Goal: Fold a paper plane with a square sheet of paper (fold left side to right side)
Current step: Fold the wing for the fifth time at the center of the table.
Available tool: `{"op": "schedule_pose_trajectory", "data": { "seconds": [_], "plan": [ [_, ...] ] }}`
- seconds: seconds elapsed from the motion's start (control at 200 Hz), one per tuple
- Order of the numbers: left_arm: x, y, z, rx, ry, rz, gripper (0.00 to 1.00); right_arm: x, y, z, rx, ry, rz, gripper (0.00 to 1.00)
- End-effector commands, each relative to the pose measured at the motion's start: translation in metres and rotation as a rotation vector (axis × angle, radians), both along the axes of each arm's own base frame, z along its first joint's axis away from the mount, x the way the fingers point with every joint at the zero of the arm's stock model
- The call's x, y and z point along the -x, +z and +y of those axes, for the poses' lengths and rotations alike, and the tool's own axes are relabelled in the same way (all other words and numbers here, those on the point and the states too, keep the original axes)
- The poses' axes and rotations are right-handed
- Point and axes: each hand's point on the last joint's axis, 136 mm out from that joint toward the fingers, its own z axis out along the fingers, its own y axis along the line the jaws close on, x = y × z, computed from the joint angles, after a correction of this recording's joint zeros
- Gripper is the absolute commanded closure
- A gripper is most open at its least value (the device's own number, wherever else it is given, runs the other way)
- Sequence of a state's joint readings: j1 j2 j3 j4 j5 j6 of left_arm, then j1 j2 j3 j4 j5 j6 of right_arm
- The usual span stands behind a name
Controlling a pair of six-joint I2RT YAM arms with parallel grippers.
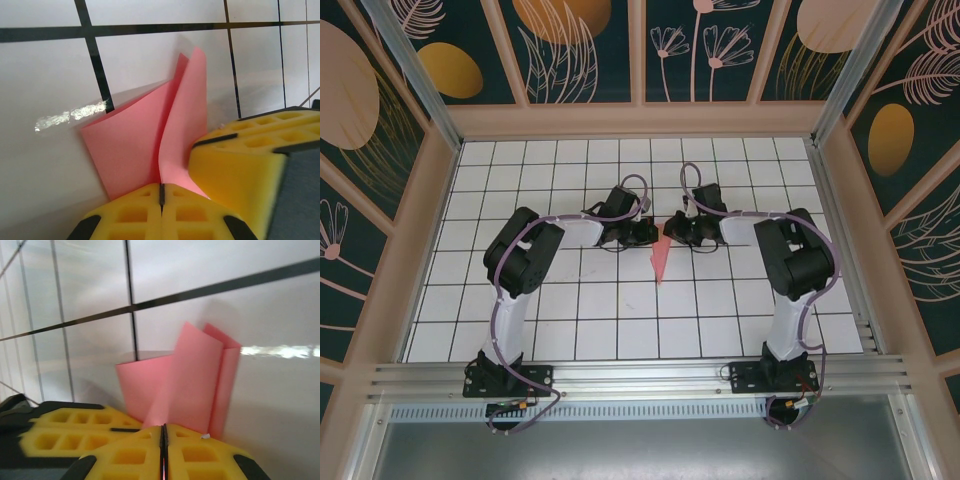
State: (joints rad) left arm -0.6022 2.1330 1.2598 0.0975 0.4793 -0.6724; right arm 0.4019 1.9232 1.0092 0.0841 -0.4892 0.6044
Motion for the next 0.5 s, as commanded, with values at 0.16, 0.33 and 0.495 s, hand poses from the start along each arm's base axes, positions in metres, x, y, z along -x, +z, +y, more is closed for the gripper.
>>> {"op": "schedule_pose_trajectory", "data": {
  "seconds": [0.16,0.33,0.495],
  "plan": [
    [0.011,-0.057,0.025,-0.164,0.036,0.060,0.95,0.001,-0.020,-0.013,0.094,0.002,0.024,0.87],
    [0.012,-0.057,0.025,-0.156,0.037,0.061,0.95,0.001,-0.028,-0.017,0.118,0.011,0.044,0.87],
    [0.006,-0.034,0.022,-0.130,0.041,0.026,0.90,0.015,-0.046,-0.024,0.157,0.015,0.110,0.87]
  ]
}}
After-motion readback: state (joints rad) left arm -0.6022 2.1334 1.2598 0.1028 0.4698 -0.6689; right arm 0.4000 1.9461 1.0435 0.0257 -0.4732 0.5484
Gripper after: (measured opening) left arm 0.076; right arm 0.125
